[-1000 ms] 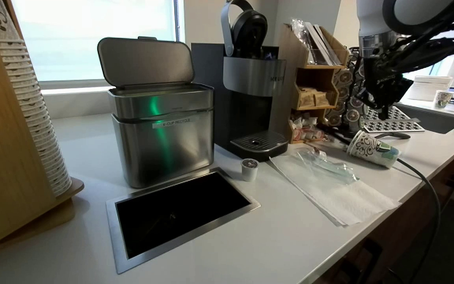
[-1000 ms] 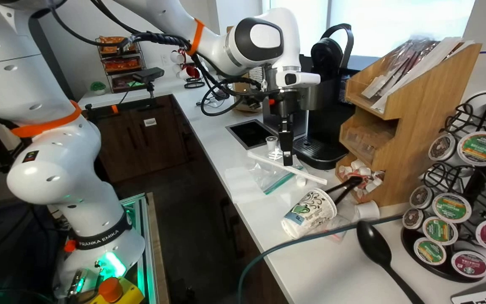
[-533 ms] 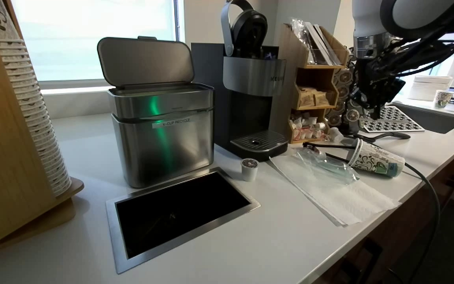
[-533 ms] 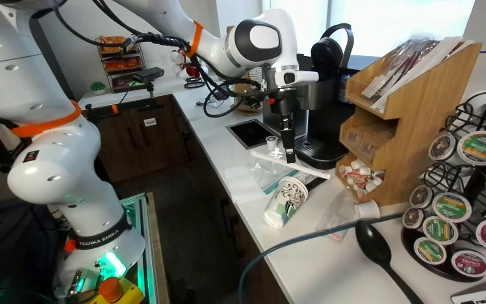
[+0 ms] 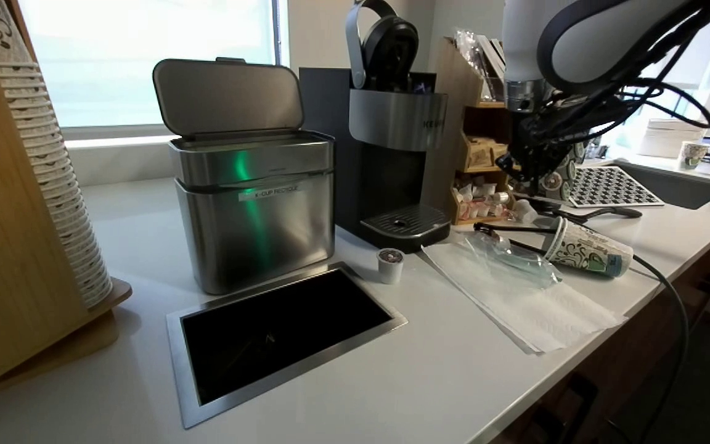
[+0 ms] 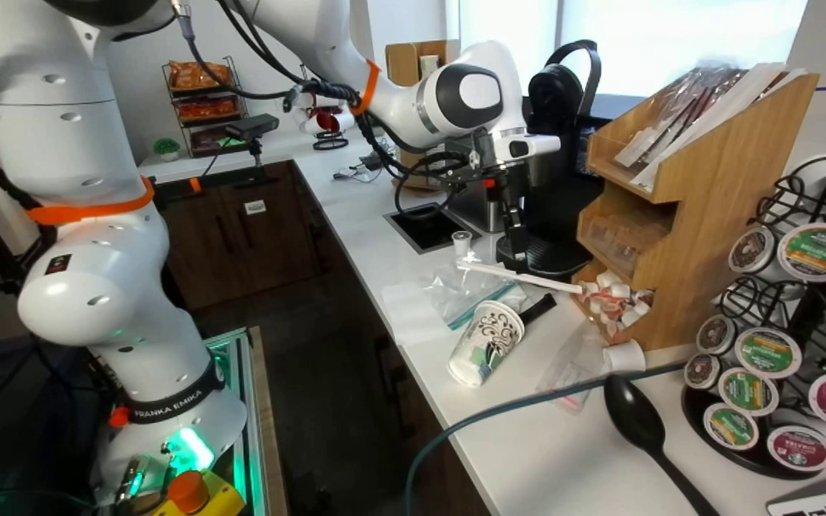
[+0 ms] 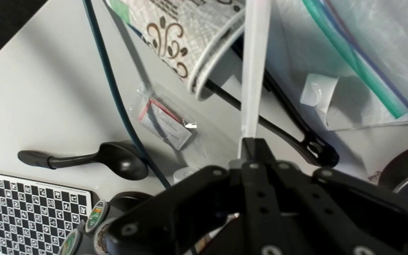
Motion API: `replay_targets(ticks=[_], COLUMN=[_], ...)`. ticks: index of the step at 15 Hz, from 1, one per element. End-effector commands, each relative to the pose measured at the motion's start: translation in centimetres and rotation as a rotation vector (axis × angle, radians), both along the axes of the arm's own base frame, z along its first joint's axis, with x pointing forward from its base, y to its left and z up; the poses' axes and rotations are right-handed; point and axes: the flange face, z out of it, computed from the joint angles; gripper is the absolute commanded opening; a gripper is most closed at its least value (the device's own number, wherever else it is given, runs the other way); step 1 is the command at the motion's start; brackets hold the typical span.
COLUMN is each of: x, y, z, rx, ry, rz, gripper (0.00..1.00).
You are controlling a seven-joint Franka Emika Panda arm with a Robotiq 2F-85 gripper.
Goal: Put the straw into the cup
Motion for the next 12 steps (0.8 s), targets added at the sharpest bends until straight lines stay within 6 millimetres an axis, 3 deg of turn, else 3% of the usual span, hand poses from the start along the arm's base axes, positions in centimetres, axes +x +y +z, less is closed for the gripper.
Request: replay_targets(ticks=[1, 2, 3, 5, 6, 9, 12], x=[3.1, 3.6, 3.9, 4.1, 3.8, 1.0, -2.5], y=[1.7, 2.1, 2.3, 2.0, 1.7, -0.1, -2.0], z=[-1.4, -1.5, -1.4, -0.7, -0.1, 4.2, 9.8], rx=[0.020, 0.020, 0.024, 0.022, 0.020, -0.057, 0.020], ry=[0.014, 0.015, 0.020, 0.020, 0.020, 0.079, 0.152], rz=[0.005, 0.009, 0.006, -0.016, -0.031, -0.065, 0.035], gripper=[0.00, 0.03, 0.28, 0.30, 0.38, 0.61, 0.83])
